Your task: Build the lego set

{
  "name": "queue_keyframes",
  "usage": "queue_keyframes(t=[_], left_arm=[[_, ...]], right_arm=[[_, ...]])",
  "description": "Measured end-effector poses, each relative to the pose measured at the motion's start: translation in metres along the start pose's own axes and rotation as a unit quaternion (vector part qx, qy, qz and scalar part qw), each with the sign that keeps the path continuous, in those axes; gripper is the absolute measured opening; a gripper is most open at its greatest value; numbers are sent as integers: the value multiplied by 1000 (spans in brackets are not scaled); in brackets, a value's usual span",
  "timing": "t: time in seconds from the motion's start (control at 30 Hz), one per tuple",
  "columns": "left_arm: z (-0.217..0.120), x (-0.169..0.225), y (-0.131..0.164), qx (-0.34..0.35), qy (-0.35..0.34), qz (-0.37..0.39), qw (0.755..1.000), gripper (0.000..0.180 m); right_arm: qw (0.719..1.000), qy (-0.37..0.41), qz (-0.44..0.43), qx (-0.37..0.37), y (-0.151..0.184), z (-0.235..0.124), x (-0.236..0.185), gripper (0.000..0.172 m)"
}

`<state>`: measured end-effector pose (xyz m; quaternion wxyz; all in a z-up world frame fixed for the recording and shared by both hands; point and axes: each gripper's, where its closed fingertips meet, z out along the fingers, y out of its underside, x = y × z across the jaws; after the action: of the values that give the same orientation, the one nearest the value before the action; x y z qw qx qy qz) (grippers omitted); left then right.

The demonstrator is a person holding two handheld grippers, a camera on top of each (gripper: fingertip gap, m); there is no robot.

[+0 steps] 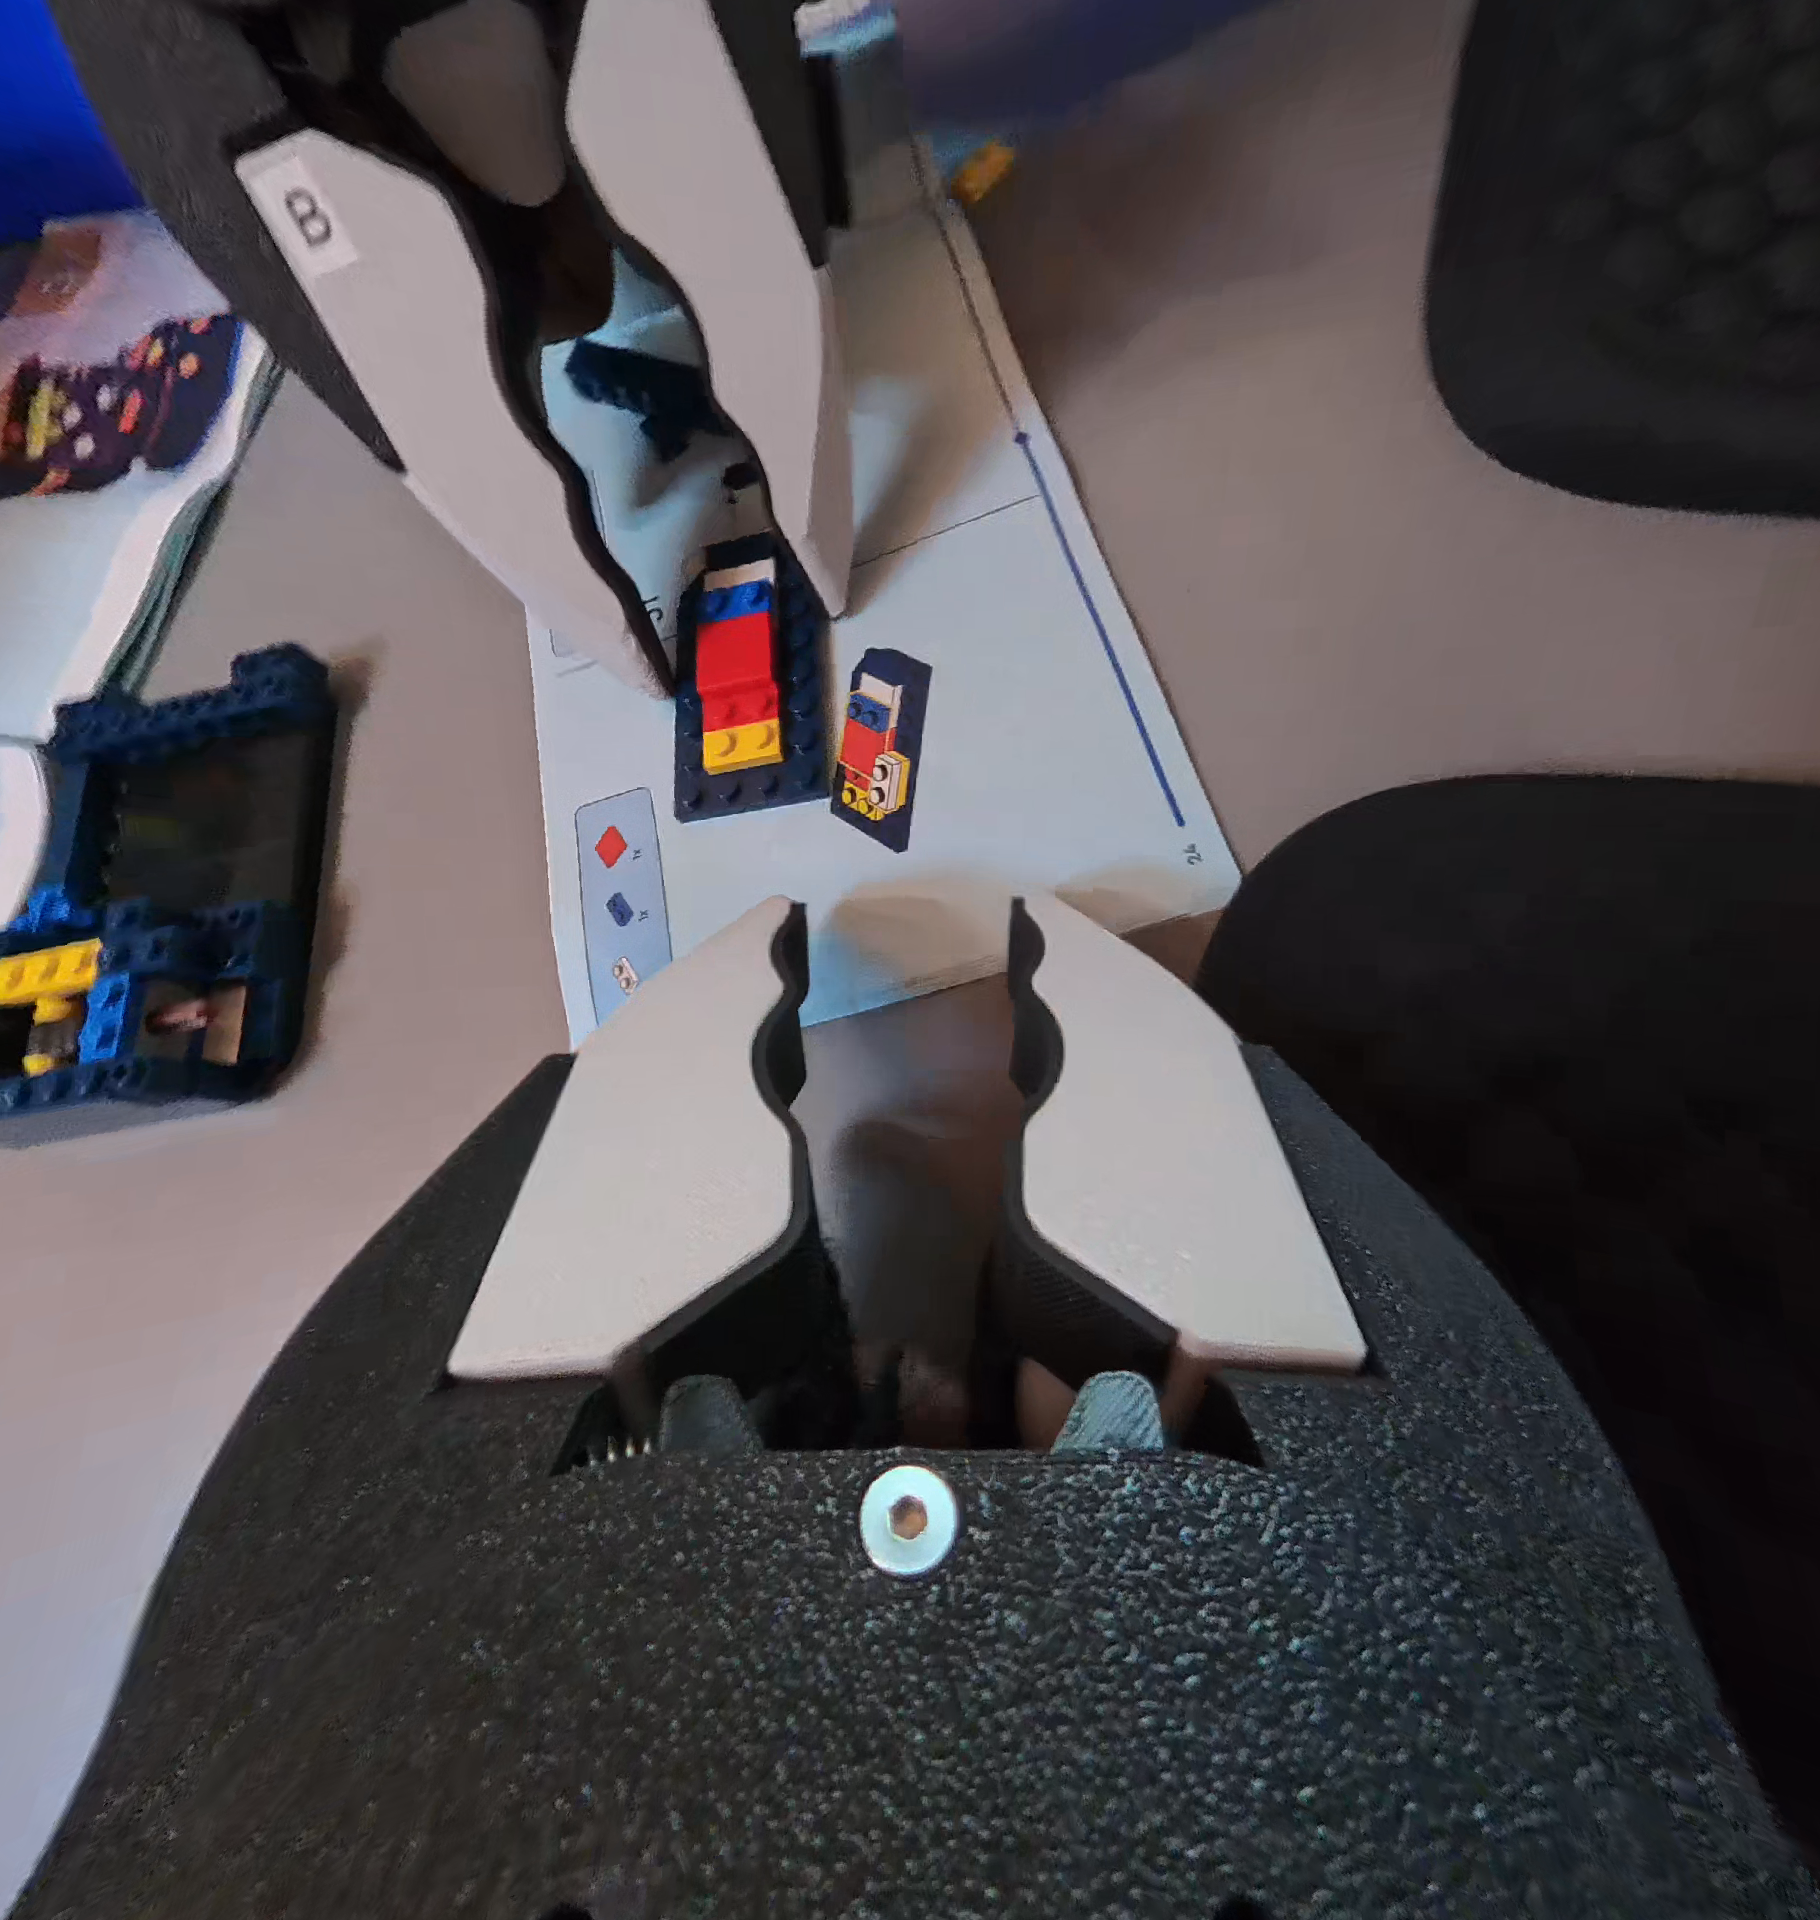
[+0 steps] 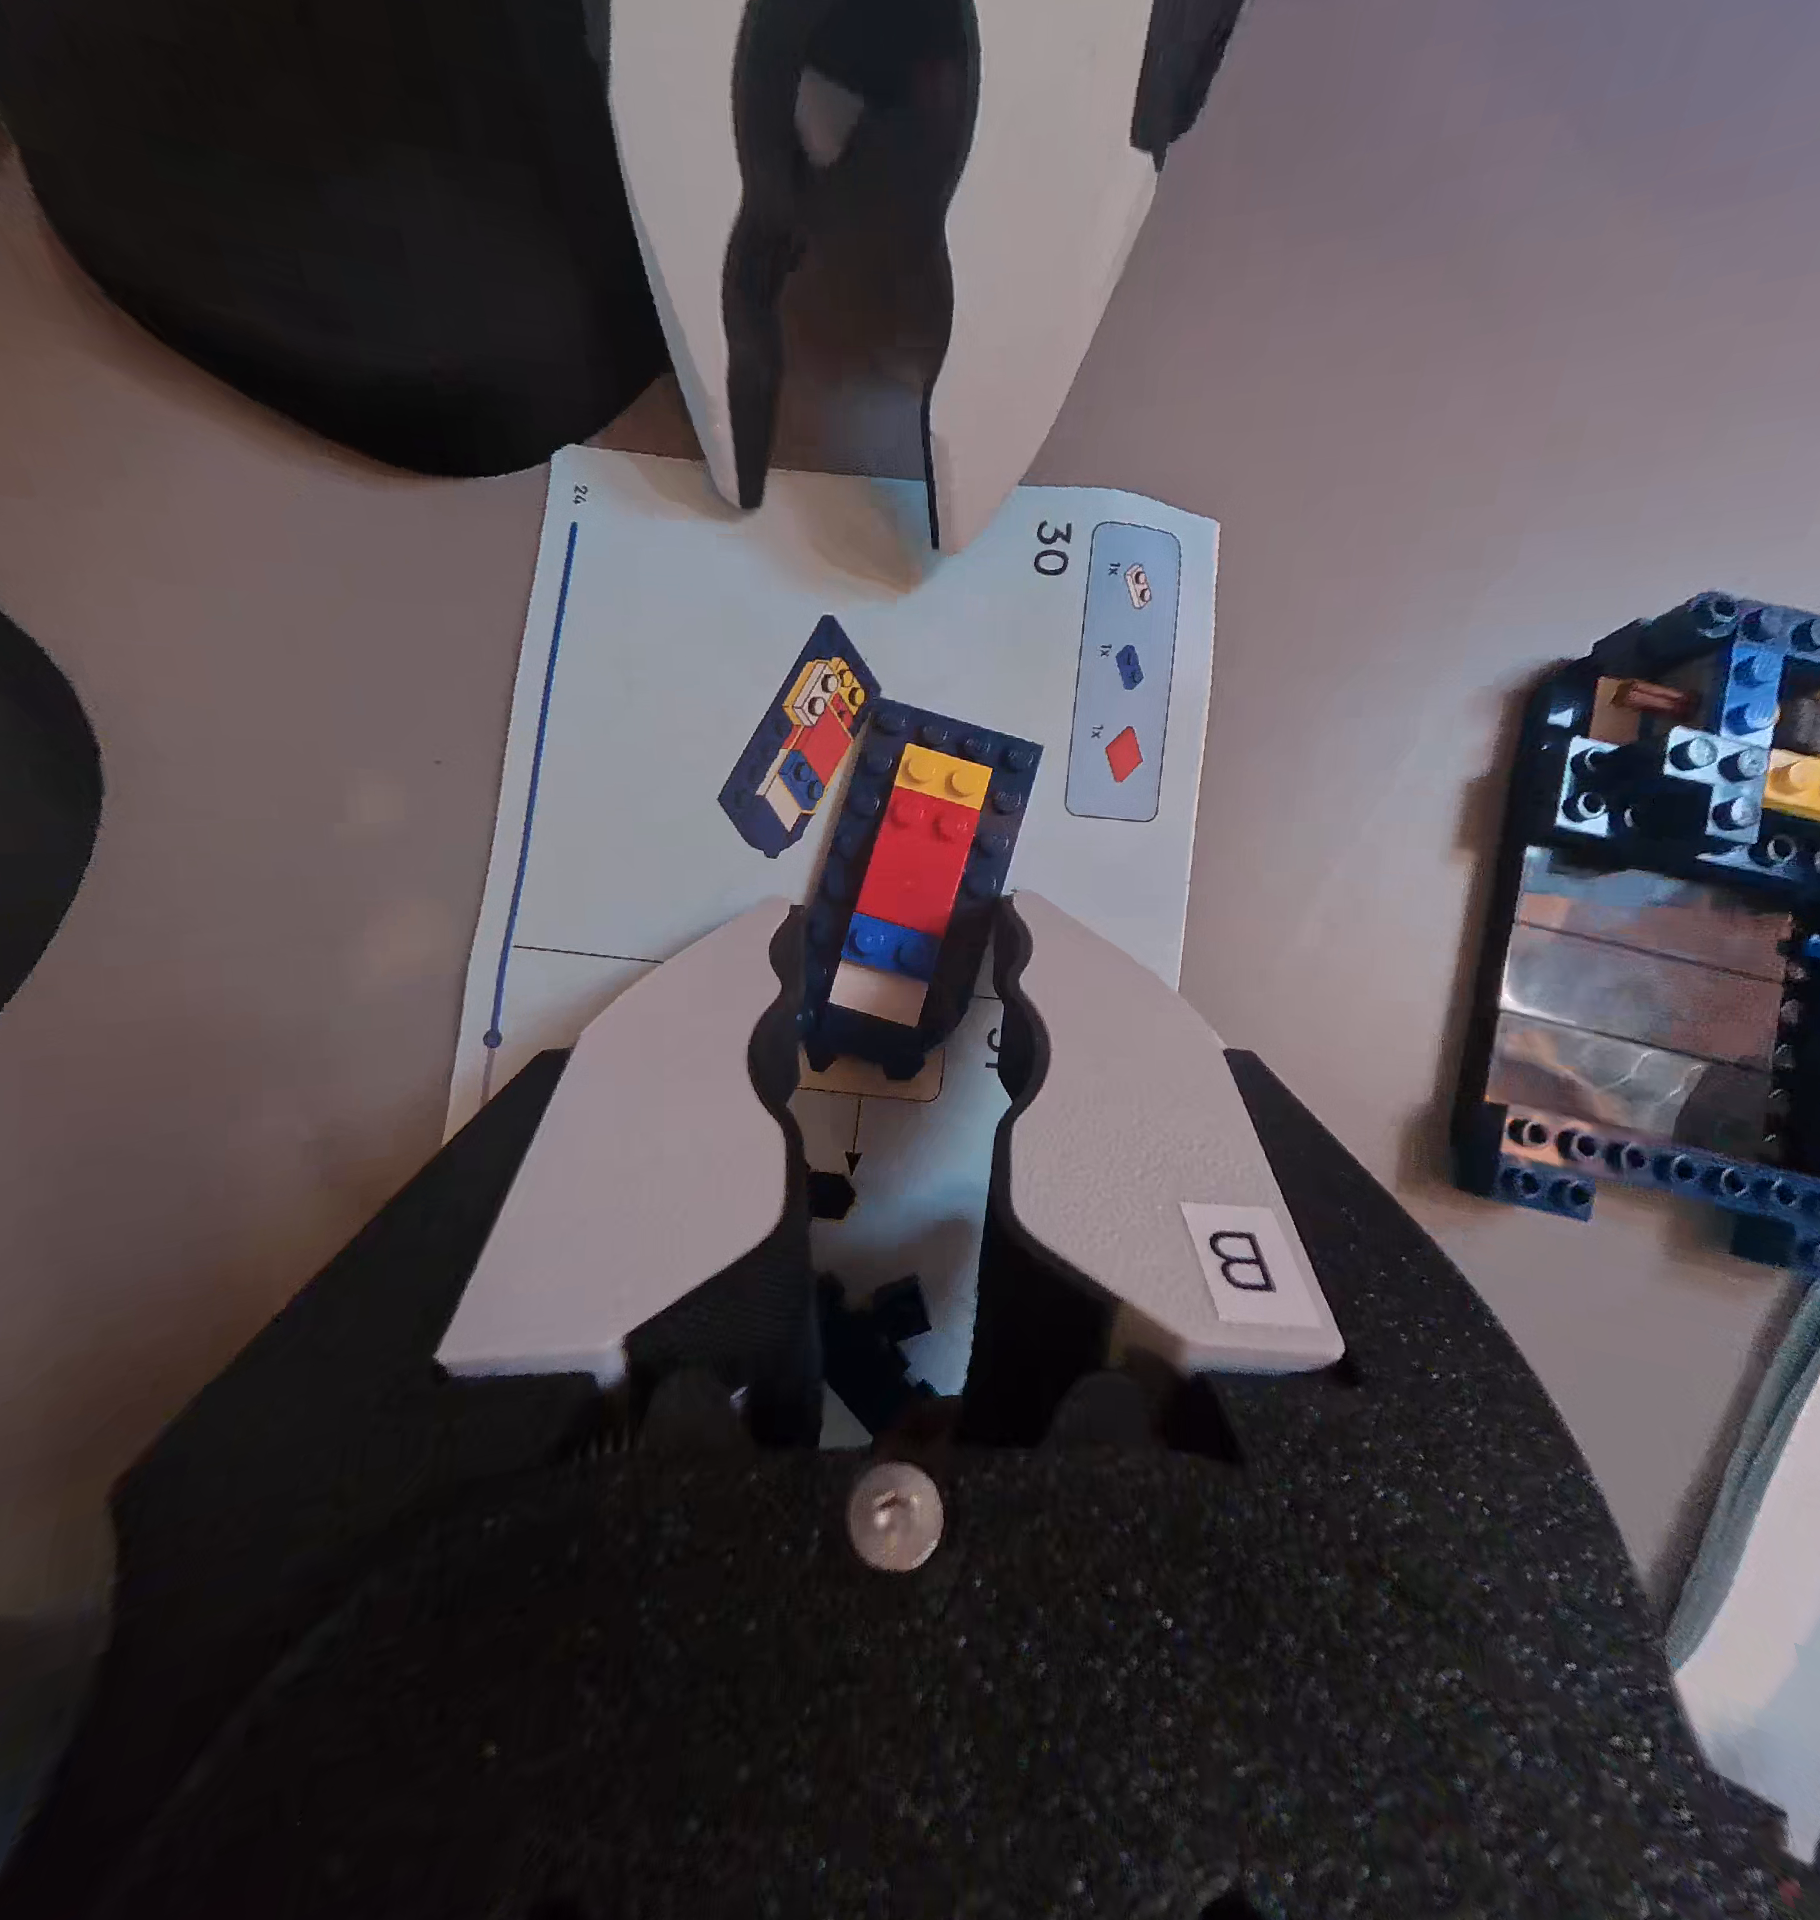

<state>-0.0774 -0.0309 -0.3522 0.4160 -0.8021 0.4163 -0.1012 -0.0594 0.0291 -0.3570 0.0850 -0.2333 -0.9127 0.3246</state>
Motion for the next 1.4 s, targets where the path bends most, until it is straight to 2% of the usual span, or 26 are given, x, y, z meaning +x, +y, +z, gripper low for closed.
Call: queue_keyframes(t=[0.07, 0.13, 0.17, 0.2, 0.23, 0.33, 0.4, 0.47, 0.57, 0.63, 0.73, 0.83, 0.93, 1.07, 1.27, 1.4], left_arm=[[1, 1, -6, 16, -8, 33, 999, 42], [-1, -7, -17, 50, -34, 33, 998, 45], [-3, -13, -26, 76, -45, 18, 996, 46], [-6, -19, -36, 99, -52, 0, 994, 44], [-9, -25, -43, 109, -57, -12, 992, 41], [-10, -43, -53, 76, -60, 0, 995, 40], [-4, -61, -61, 69, -73, -10, 995, 39], [7, -74, -66, 88, -76, -33, 993, 35], [25, -69, -58, 114, -32, -97, 988, 30], [26, -62, -47, 97, -20, -83, 992, 30], [18, -67, -50, 126, -41, -57, 990, 30], [19, -64, -49, 121, -26, -57, 991, 31], [23, -56, -47, 107, -9, -34, 994, 34], [24, -26, -35, 69, 70, 25, 995, 50], [24, -26, -28, 49, 74, 22, 996, 49], [20, -27, -32, 67, 76, 12, 995, 34]], right_arm=[[1000, 6, 5, 4, 2, -2, -3, 34], [1000, 19, -1, 5, 5, -4, -4, 34], [999, 33, 4, 3, 6, -6, -2, 38], [999, 52, 17, 7, 6, -11, 1, 54], [997, 62, 33, 23, 2, -18, 1, 61], [987, 99, 81, 93, -16, -54, -7, 56], [978, 145, 119, 86, -12, -75, -16, 49], [966, 191, 167, 49, 7, -88, -31, 39], [935, 249, 252, -2, 46, -92, -62, 35], [915, 277, 292, 8, 63, -87, -80, 28], [889, 326, 318, 41, 76, -80, -92, 23], [873, 354, 332, 43, 84, -80, -98, 21], [874, 349, 335, 47, 83, -78, -100, 16], [881, 344, 324, 25, 89, -71, -100, 8], [901, 315, 297, 13, 86, -74, -98, 7], [936, 280, 204, 56, 38, -93, -79, 7]])
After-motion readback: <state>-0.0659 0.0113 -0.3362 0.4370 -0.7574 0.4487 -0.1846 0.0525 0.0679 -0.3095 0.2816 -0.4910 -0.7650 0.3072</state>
